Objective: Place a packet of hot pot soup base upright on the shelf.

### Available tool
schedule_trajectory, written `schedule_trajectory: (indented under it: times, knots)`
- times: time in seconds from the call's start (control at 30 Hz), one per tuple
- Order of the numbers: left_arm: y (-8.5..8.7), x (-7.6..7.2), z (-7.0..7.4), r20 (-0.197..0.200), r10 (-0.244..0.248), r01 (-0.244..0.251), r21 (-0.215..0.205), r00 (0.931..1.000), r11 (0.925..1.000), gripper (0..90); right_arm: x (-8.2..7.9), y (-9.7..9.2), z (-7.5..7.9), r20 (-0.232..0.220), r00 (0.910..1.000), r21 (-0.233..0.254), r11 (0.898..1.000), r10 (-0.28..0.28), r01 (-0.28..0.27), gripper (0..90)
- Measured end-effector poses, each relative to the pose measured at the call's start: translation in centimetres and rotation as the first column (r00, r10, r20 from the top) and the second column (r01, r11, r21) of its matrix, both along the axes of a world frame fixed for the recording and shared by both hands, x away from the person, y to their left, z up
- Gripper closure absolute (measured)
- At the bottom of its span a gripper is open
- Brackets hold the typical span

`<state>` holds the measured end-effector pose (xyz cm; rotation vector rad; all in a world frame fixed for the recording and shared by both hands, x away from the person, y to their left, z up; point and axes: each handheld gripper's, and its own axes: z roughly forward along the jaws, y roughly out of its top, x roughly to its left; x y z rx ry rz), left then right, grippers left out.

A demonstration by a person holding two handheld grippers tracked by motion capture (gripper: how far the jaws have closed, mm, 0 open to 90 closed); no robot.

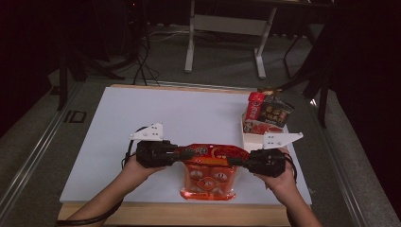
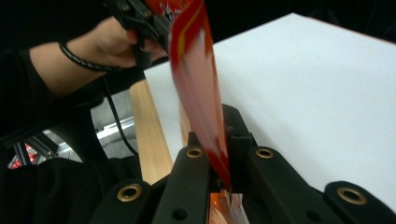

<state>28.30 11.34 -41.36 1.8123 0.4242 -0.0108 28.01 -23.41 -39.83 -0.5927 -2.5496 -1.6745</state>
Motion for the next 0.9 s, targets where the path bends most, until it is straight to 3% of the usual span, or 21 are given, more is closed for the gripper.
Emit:
schedule_trajectory:
  times: [0.1,0.27,0.37,0.43,0.5,0.6,0.73,0.9]
  knots:
    - [0.3,0.2,0.0,0.005,0.025,-0.025,-0.019,0.9997,0.9995,64.1,0.2,0.1,0.6,0.017,0.9999,-0.007,1.000,-0.003,0.003,90.0]
    - [1.0,0.3,-0.3,0.019,0.107,-0.105,-0.063,0.9941,0.9925,38.4,0.6,-0.1,1.4,0.038,0.9992,0.003,1.000,-0.011,0.011,90.0]
    - [1.2,0.5,-0.7,-0.015,0.131,-0.132,-0.080,0.9913,0.9880,24.3,0.9,-0.2,2.0,0.052,0.9983,0.007,1.000,-0.028,0.028,90.0]
    - [1.3,0.5,-1.0,0.016,0.138,-0.137,-0.067,0.9903,0.9883,13.6,1.2,-0.3,2.3,0.056,0.9977,0.020,0.999,-0.038,0.037,90.0]
    - [1.3,0.4,-1.3,0.042,0.165,-0.163,-0.047,0.9854,0.9855,12.2,1.6,-0.5,2.7,0.060,0.9966,0.030,0.998,-0.057,0.056,90.0]
    - [1.5,0.4,-2.1,0.041,0.195,-0.194,-0.027,0.9800,0.9807,1.4,2.3,-1.1,3.3,0.059,0.9943,0.054,0.995,-0.089,0.085,90.0]
    - [2.4,0.6,-3.1,0.026,0.254,-0.252,-0.061,0.9669,0.9659,1.4,2.9,-1.8,4.2,0.072,0.9908,0.071,0.991,-0.115,0.110,90.0]
    - [3.4,0.5,-4.3,0.017,0.280,-0.279,-0.058,0.9598,0.9586,1.4,3.4,-2.6,5.8,0.111,0.9825,0.085,0.986,-0.150,0.141,90.0]
